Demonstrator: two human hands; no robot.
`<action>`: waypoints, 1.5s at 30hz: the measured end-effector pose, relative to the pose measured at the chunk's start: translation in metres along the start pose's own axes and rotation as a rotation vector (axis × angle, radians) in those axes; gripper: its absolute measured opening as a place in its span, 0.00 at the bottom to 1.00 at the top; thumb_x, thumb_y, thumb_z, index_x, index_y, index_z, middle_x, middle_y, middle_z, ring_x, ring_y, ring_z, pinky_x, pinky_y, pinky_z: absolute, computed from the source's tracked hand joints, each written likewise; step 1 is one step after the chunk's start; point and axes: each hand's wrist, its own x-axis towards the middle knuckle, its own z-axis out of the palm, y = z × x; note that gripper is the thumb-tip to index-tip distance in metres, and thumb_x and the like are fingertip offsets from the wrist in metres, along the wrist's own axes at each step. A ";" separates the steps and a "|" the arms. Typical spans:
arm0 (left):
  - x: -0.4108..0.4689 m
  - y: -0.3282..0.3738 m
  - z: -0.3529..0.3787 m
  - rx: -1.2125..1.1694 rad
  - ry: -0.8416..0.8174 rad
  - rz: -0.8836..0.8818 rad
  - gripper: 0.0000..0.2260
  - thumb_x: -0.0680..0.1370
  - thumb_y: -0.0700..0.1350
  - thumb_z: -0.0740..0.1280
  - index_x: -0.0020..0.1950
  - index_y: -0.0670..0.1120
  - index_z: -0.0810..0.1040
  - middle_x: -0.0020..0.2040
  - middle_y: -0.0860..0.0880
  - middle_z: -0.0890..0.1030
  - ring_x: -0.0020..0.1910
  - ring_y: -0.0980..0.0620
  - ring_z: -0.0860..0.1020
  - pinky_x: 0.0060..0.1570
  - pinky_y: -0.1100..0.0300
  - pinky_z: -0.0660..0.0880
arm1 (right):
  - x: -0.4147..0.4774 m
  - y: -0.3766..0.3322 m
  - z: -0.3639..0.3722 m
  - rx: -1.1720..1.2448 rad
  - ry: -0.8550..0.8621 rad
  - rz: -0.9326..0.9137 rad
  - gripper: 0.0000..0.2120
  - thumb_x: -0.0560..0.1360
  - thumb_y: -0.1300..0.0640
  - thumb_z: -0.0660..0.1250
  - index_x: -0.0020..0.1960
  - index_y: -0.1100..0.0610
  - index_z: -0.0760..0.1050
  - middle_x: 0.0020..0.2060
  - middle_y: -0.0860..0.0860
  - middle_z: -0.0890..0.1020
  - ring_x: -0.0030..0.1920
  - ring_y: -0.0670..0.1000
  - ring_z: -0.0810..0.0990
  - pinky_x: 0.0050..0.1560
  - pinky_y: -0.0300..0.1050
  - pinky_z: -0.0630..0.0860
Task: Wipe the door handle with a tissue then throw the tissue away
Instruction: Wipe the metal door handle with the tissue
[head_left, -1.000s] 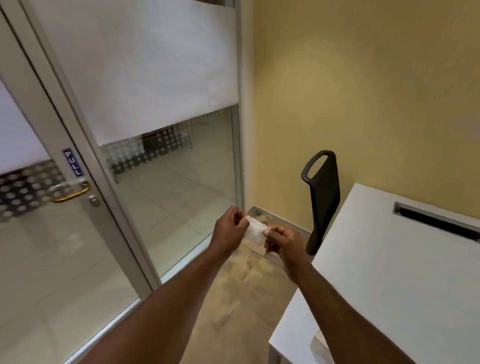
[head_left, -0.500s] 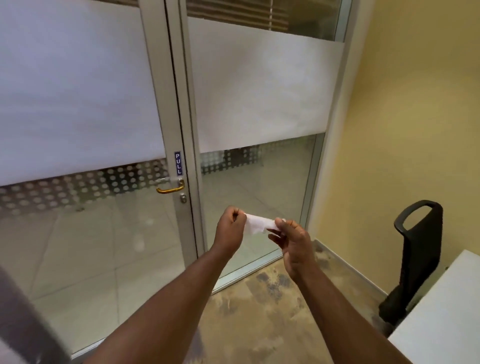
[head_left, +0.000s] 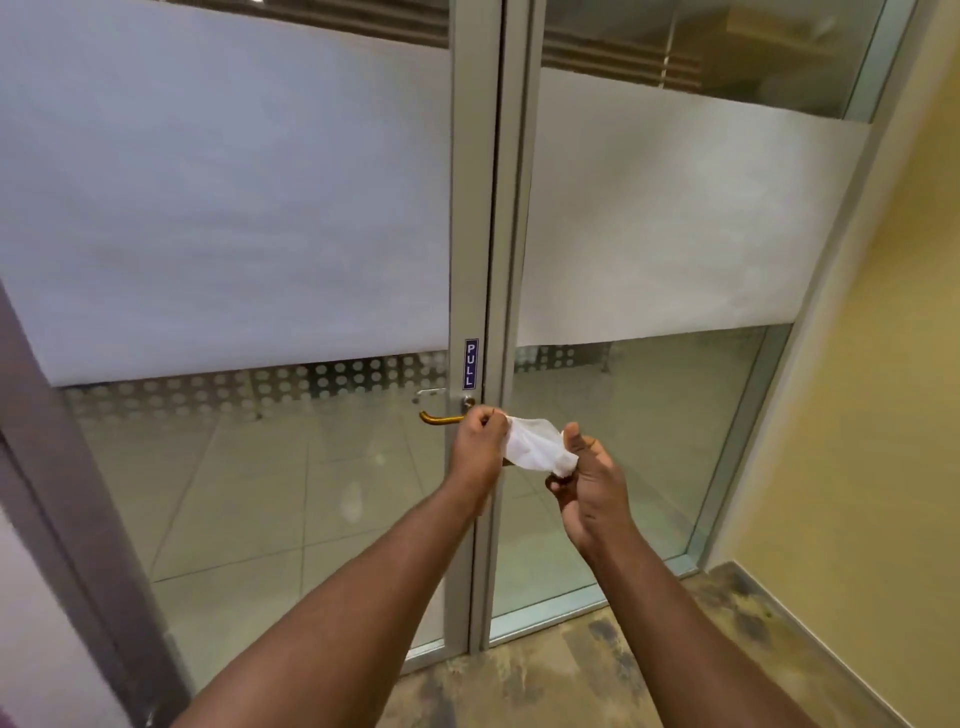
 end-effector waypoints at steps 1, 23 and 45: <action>0.008 0.000 -0.010 -0.001 0.002 -0.004 0.08 0.84 0.41 0.60 0.53 0.40 0.77 0.46 0.43 0.78 0.44 0.48 0.77 0.41 0.58 0.74 | 0.007 0.005 0.011 0.004 0.005 0.010 0.15 0.70 0.48 0.77 0.48 0.55 0.77 0.38 0.52 0.85 0.33 0.48 0.81 0.25 0.39 0.72; 0.147 -0.009 -0.074 -0.020 -0.095 -0.023 0.05 0.83 0.43 0.70 0.48 0.44 0.78 0.45 0.41 0.81 0.42 0.46 0.76 0.42 0.55 0.74 | 0.161 0.052 0.100 -0.095 -0.190 0.142 0.25 0.67 0.45 0.76 0.55 0.62 0.78 0.49 0.62 0.86 0.45 0.61 0.87 0.49 0.61 0.83; 0.247 -0.039 -0.066 0.258 0.250 0.080 0.09 0.80 0.46 0.74 0.48 0.39 0.84 0.42 0.46 0.86 0.40 0.52 0.81 0.43 0.57 0.76 | 0.282 0.080 0.092 -0.211 -0.401 0.191 0.22 0.73 0.45 0.73 0.53 0.64 0.80 0.41 0.59 0.85 0.42 0.58 0.85 0.42 0.52 0.81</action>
